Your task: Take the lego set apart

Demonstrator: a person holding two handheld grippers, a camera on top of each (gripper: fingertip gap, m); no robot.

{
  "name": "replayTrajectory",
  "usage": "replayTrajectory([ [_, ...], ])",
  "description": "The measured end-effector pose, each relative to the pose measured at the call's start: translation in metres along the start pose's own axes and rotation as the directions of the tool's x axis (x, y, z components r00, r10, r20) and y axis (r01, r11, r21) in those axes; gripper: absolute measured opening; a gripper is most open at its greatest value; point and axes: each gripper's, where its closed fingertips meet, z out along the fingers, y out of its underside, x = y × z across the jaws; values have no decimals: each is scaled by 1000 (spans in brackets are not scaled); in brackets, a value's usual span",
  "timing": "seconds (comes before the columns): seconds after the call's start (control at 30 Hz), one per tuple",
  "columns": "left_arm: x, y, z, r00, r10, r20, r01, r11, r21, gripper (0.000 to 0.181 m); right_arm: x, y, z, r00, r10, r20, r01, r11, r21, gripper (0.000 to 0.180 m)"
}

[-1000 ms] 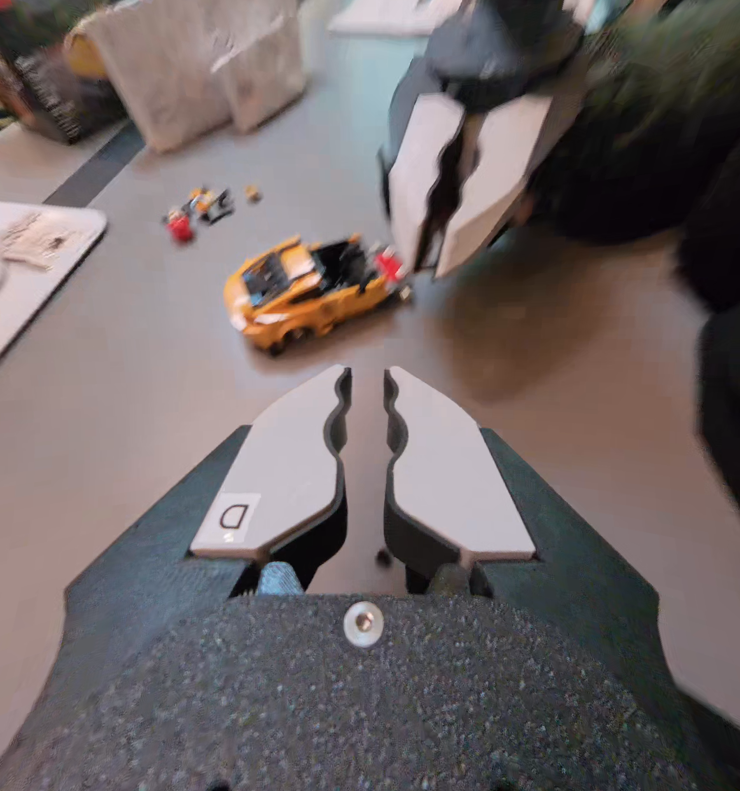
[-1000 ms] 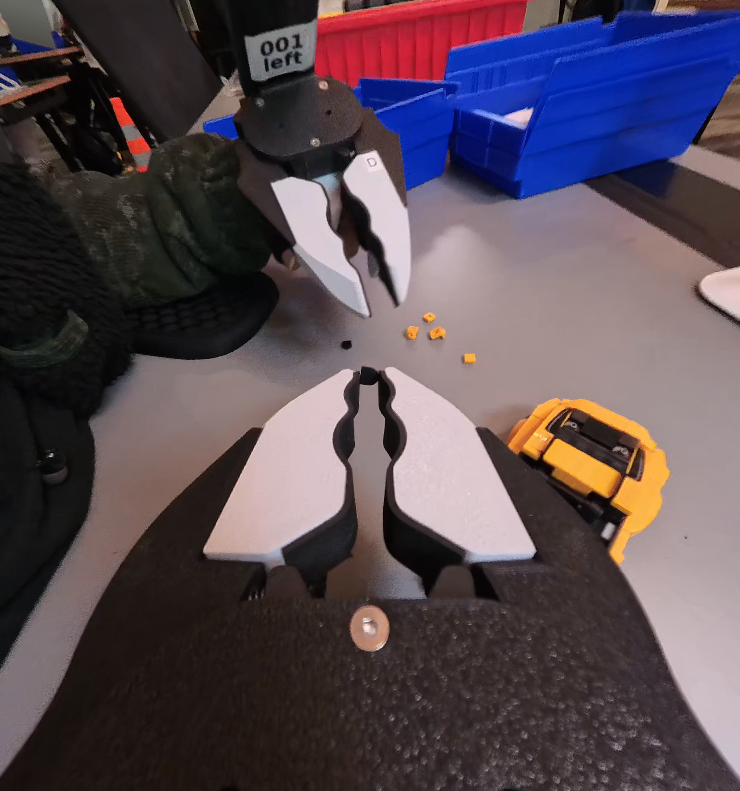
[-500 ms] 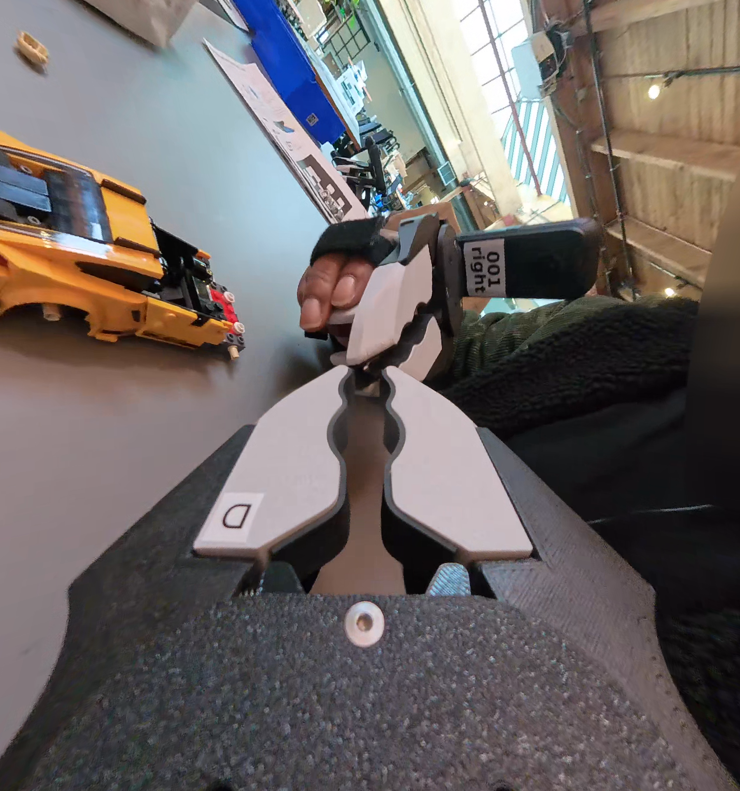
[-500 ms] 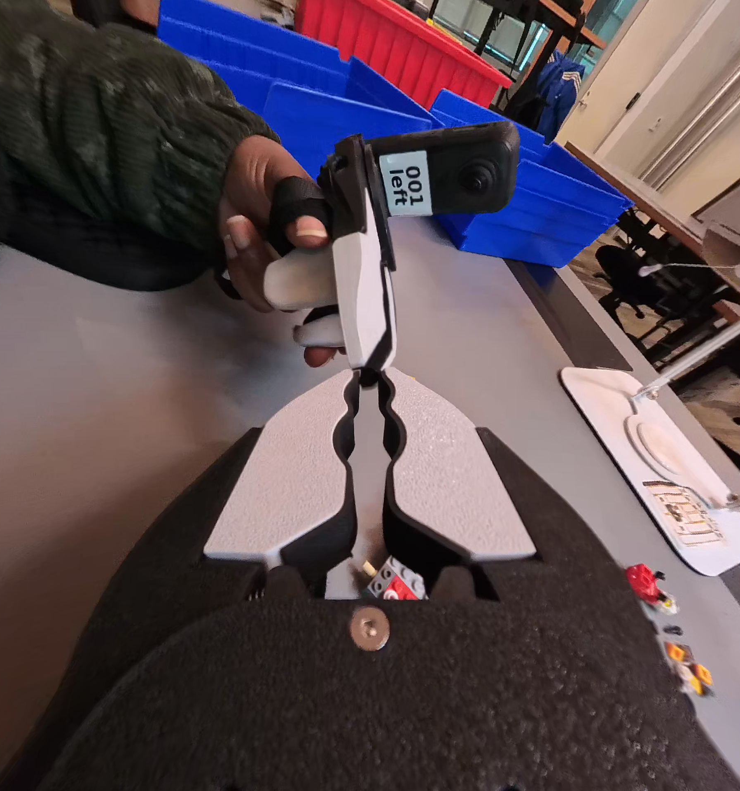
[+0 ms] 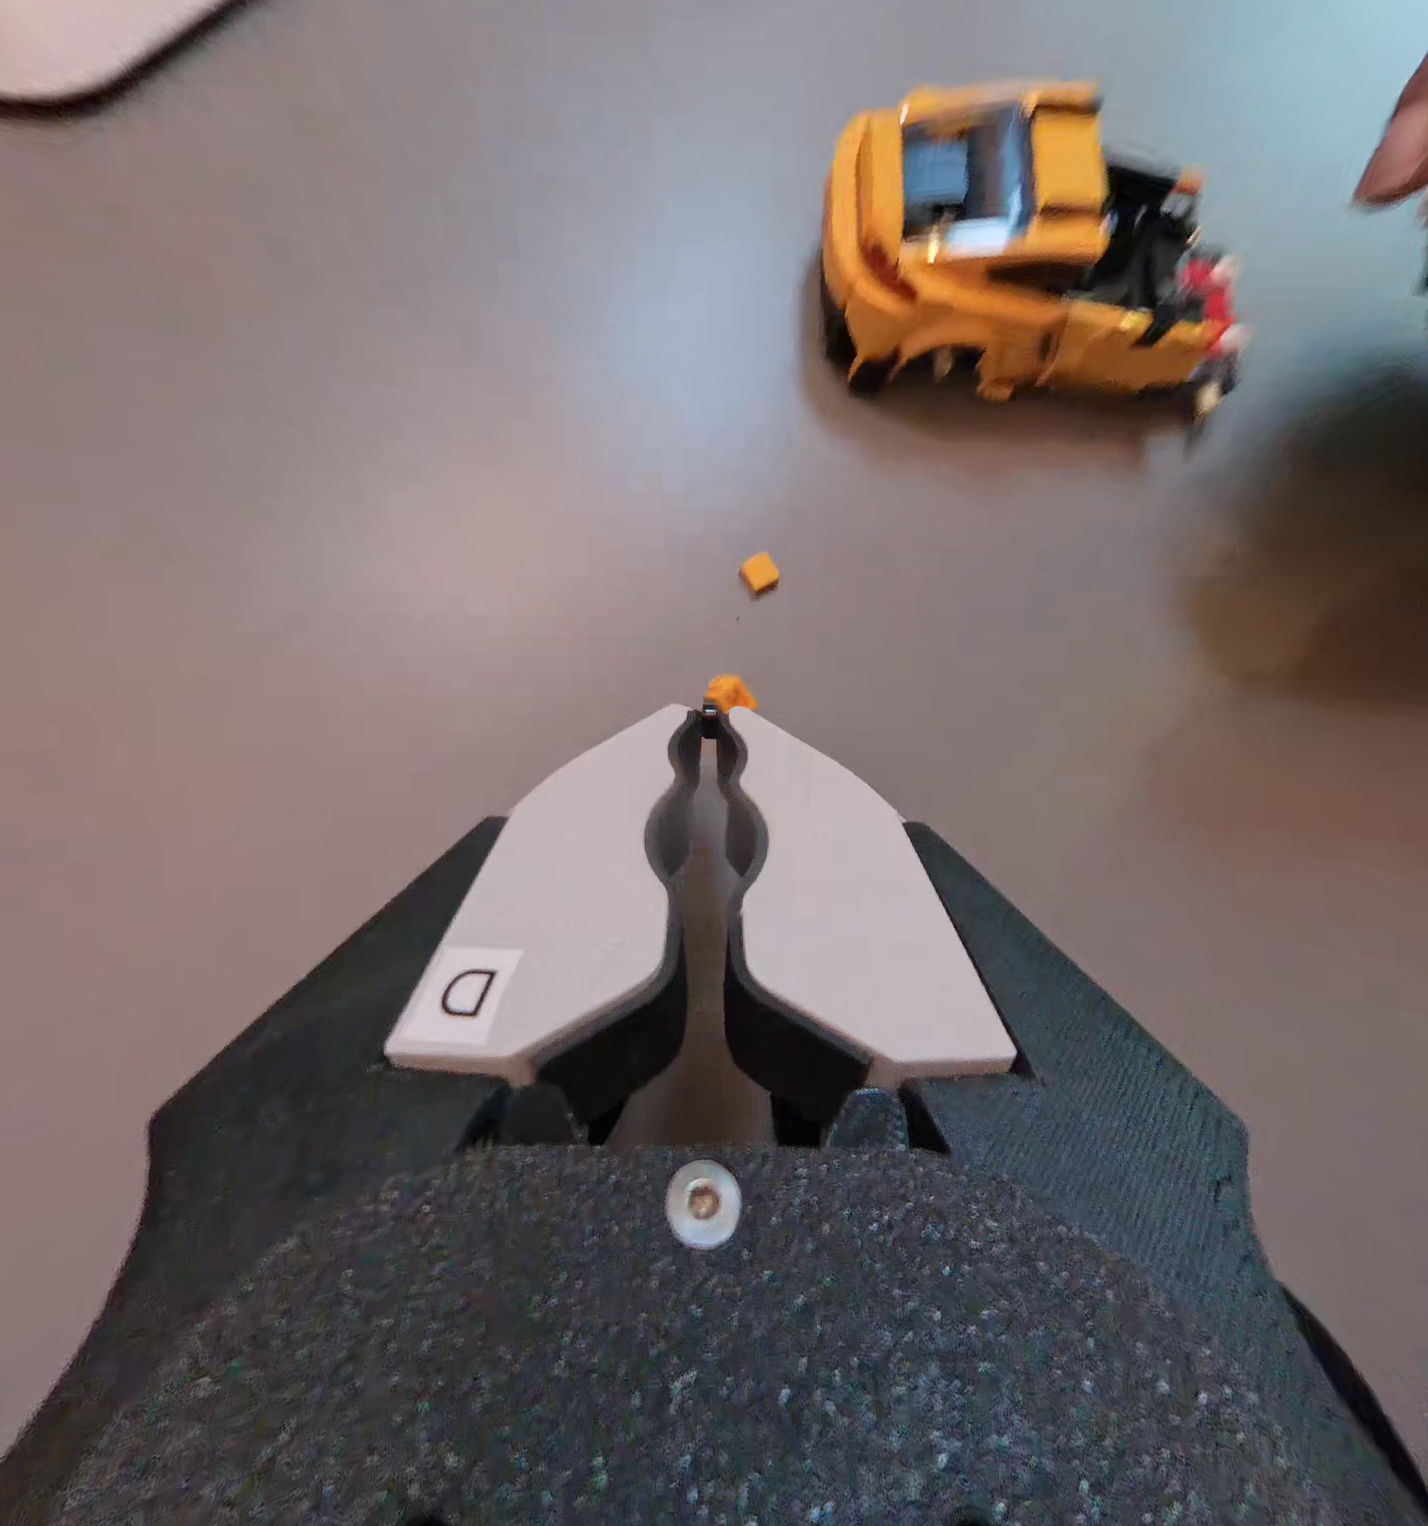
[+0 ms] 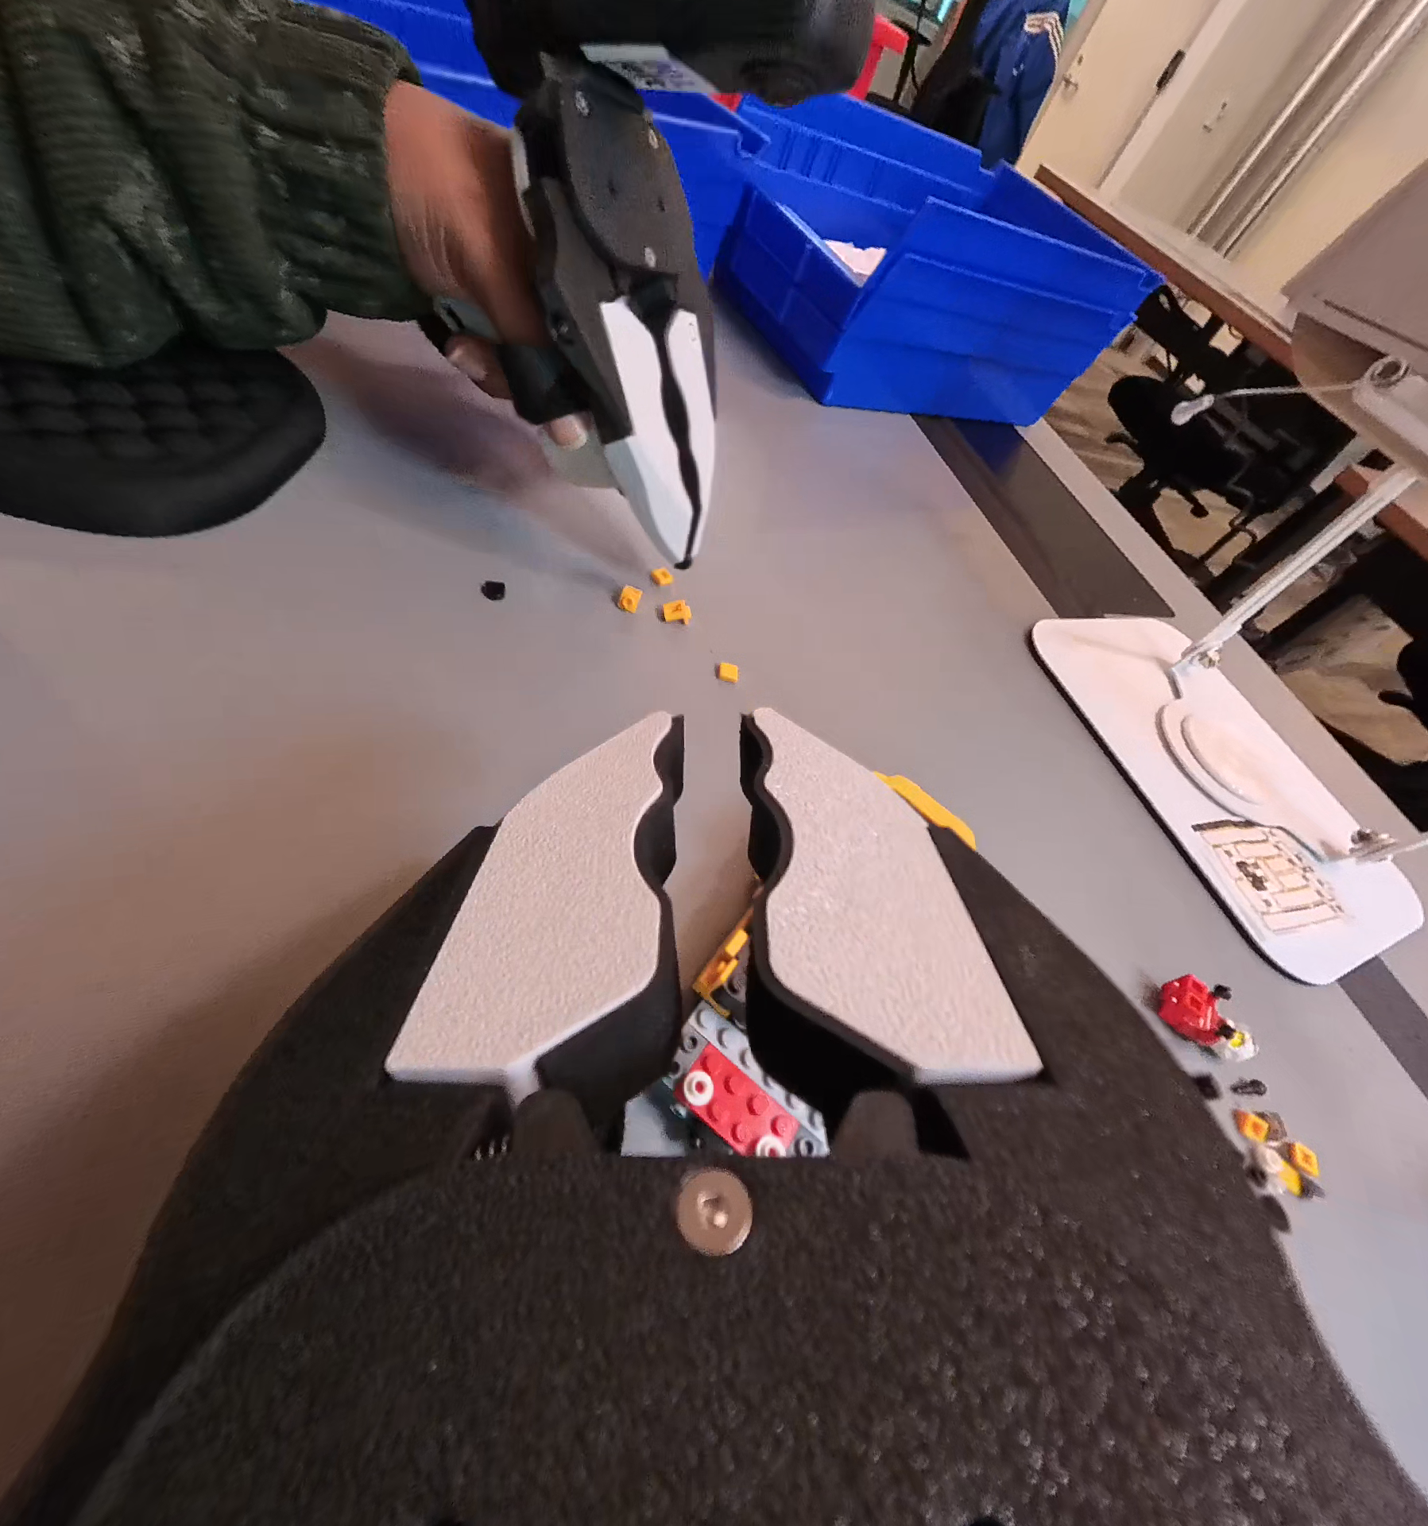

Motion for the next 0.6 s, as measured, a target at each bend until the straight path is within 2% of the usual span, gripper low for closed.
replayTrajectory([
  [0.17, -4, 14, 10, 991, 119, 68, -112, 989, -95, 17, 9, 9, -2, 999, 27, -29, -27, 999, -25, 12],
  [0.37, -5, 0, -9, 990, 126, 63, -126, 992, -6, 25, 27, 12, -9, 989, 132, -59, -132, 991, 7, 12],
  [0.43, 10, 3, -19, 988, 151, -32, -151, 989, -1, 23, 33, 12, -11, 984, 162, -70, -161, 987, 21, 11],
  [0.53, 45, 34, -29, 958, 189, -216, -220, 967, -128, 23, 40, 13, -14, 976, 202, -79, -200, 979, 37, 11],
  [0.6, 57, 51, -28, 936, 248, -250, -301, 931, -205, 24, 41, 14, -13, 971, 227, -76, -225, 973, 42, 11],
])
